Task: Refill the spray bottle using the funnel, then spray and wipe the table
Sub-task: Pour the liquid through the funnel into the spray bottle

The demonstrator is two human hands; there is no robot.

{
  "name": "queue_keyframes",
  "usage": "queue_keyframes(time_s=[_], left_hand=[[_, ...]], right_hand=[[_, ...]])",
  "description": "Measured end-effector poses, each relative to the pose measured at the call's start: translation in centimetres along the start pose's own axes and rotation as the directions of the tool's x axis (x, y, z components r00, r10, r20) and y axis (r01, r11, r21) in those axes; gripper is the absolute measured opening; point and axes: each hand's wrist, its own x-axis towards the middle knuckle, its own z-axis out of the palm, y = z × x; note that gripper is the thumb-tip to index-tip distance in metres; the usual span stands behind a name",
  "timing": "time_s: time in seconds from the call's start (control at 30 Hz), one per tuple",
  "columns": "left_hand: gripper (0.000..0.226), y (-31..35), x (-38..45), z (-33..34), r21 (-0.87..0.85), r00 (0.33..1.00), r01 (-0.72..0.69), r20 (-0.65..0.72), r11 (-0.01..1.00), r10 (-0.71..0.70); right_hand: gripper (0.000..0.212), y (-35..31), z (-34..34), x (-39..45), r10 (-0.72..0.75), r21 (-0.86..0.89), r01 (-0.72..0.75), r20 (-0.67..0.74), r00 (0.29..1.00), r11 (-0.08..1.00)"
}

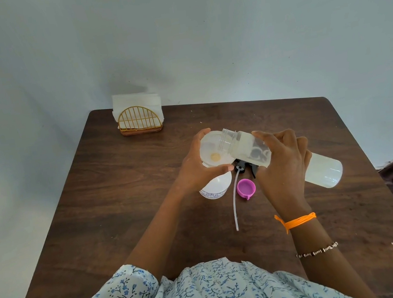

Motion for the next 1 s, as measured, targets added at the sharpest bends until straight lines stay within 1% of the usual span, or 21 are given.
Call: queue_keyframes(time_s=[0.13,0.47,0.57,1.0], left_hand=[[0.092,0.09,-0.15,0.00,-0.013,1.000,-0.002,-0.002,1.000,0.002],[0.092,0.21,-0.28,-0.05,0.000,1.000,-0.011,0.004,1.000,0.011],[0.092,0.36,-0.34,-0.05,0.018,1.000,-0.019,0.007,1.000,0.019],[0.091,0.48,-0.28,-0.06,0.004,1.000,-0.006,0.002,1.000,0.006]], right_hand=[[0.061,-0.04,-0.09,-0.01,0.003,0.008,-0.003,-0.004,1.000,1.000],[0.066,-0.02,-0.10,-0.10,0.002,0.002,-0.002,-0.016,1.000,1.000],[0.065,-0.04,-0.12,-0.09,0.002,0.005,-0.002,-0.017,1.000,1.000],[0.065,0.12,-0.11,0.07,0.006,-0.004,-0.006,-0.016,1.000,1.000]])
